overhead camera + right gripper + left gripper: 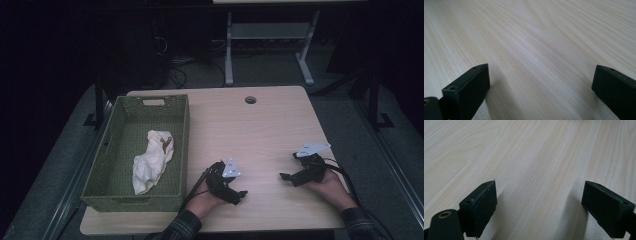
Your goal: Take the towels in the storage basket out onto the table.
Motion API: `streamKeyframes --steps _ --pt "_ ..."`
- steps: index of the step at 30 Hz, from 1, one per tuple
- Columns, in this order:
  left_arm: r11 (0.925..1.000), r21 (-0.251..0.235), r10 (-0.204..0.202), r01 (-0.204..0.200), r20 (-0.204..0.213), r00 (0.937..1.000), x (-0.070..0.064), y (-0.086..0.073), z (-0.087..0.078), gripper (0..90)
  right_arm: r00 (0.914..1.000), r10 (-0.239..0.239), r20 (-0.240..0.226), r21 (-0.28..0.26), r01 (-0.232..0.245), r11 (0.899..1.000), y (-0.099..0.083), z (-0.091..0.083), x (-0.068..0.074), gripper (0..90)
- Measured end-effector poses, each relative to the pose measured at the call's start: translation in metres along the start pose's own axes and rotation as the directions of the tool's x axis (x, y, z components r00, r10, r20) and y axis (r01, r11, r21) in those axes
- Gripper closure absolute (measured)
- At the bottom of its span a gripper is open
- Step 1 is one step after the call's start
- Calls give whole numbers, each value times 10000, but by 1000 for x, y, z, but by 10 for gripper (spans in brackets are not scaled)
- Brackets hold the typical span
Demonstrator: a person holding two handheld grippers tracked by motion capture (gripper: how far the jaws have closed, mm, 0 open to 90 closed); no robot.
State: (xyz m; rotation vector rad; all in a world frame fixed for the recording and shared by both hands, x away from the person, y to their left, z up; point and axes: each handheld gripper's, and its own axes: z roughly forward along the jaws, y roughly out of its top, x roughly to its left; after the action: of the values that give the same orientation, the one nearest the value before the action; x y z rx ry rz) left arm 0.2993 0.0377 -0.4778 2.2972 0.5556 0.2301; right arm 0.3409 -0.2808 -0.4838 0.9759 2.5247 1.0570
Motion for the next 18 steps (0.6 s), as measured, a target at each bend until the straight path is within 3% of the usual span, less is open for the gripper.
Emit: streamKeyframes --steps 18 --pt "9993 254 -272 279 -264 9993 2 0 -5 124 10000 -3 2 -3 3 10000 0 0 0 13"
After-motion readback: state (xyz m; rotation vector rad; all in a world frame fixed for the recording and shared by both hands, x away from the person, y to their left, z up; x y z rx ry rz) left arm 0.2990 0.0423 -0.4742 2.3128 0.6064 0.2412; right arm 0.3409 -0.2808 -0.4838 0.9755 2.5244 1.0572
